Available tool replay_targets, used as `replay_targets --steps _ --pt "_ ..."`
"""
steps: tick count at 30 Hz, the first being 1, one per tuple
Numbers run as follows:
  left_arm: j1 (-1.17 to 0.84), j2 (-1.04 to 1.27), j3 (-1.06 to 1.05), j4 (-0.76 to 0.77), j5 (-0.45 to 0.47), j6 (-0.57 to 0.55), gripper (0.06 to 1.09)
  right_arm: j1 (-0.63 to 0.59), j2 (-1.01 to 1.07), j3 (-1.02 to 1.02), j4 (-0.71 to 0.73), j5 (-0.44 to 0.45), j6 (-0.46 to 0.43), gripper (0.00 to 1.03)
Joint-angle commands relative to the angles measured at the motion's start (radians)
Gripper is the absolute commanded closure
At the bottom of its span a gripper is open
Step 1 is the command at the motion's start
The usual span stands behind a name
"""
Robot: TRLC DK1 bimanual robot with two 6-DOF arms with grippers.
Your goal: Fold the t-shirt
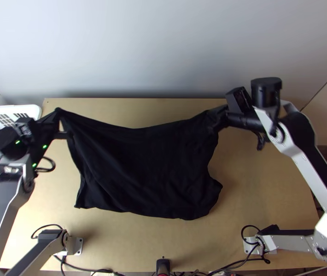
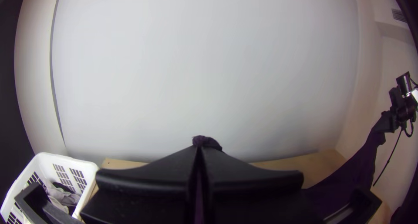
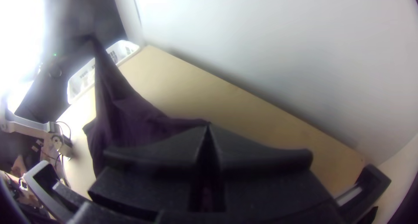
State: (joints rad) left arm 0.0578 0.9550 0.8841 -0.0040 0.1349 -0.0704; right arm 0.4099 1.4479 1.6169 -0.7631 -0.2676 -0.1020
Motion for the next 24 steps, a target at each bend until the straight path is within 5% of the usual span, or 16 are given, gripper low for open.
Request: replay_targets --steps 1,24 --pt "-0.032 0.205 -0.010 0.137 -0.049 0.020 1.05 -0.077 0.158 0.029 0.102 -0.007 0.001 1.00" --pt "-0.044 0.864 0.260 0.346 -0.161 0.087 1.05 -0.175 0.769 0.475 0.150 -0.009 0.002 1.00"
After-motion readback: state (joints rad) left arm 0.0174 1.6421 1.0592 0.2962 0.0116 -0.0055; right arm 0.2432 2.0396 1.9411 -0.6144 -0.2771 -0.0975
